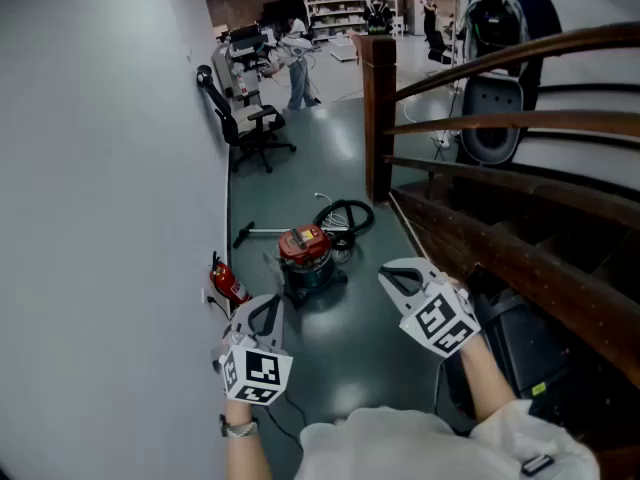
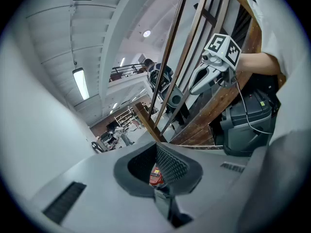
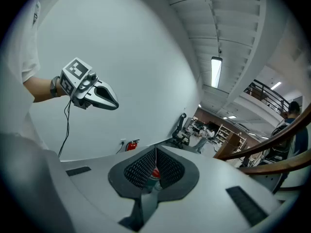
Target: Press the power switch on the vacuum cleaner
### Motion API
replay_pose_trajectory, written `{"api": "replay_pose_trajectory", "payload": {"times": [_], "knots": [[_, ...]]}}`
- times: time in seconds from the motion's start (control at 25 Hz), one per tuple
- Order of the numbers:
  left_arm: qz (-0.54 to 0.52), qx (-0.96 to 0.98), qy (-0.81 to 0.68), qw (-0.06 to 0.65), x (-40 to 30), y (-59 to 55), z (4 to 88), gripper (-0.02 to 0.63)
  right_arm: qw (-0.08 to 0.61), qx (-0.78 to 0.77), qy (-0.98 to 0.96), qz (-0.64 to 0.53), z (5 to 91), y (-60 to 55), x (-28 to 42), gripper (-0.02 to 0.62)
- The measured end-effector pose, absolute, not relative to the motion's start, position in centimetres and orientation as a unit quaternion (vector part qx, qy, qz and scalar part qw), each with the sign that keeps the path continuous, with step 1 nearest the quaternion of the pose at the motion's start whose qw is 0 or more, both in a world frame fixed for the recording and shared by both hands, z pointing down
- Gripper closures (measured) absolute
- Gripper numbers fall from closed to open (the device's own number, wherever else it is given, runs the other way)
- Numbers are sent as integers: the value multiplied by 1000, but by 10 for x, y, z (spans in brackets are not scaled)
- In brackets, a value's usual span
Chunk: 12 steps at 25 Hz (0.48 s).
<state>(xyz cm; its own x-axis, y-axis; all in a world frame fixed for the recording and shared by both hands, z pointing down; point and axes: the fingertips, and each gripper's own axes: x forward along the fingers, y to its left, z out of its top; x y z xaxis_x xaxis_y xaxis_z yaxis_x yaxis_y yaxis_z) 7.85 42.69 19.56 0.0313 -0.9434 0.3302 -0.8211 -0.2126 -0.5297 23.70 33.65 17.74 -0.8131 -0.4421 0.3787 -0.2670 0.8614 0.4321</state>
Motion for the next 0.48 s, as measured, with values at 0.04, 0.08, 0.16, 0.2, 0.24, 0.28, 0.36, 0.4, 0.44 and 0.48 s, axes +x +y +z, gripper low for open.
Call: {"api": "replay_pose_trajectory", "payload": {"times": [0.04, 0.08, 0.16, 0.2, 0.24, 0.28, 0.36, 0.4, 0.44, 0.48], "knots": [[-317, -712, 620, 97, 78, 427, 196, 607, 238, 190, -935, -181, 178, 337, 236, 566], [-317, -712, 619, 97, 77, 426, 196, 607, 237, 191, -935, -181, 178, 337, 236, 566], [-318, -712, 618, 98, 77, 425, 196, 607, 231, 192, -937, -179, 177, 337, 233, 566], [-318, -712, 618, 98, 77, 425, 196, 607, 228, 193, -937, -179, 176, 337, 233, 566], [-319, -712, 617, 99, 77, 425, 196, 607, 228, 192, -937, -180, 176, 337, 232, 566], [-319, -713, 617, 99, 78, 425, 195, 607, 229, 191, -937, -181, 176, 337, 232, 566], [-320, -713, 616, 99, 79, 425, 194, 607, 225, 192, -938, -182, 173, 337, 232, 566], [-320, -713, 616, 99, 79, 425, 194, 607, 219, 194, -939, -181, 171, 337, 231, 566], [-321, -713, 615, 99, 79, 424, 194, 607, 212, 197, -940, -179, 168, 336, 230, 566], [-321, -714, 614, 98, 78, 425, 194, 607, 206, 200, -942, -177, 166, 336, 229, 566]]}}
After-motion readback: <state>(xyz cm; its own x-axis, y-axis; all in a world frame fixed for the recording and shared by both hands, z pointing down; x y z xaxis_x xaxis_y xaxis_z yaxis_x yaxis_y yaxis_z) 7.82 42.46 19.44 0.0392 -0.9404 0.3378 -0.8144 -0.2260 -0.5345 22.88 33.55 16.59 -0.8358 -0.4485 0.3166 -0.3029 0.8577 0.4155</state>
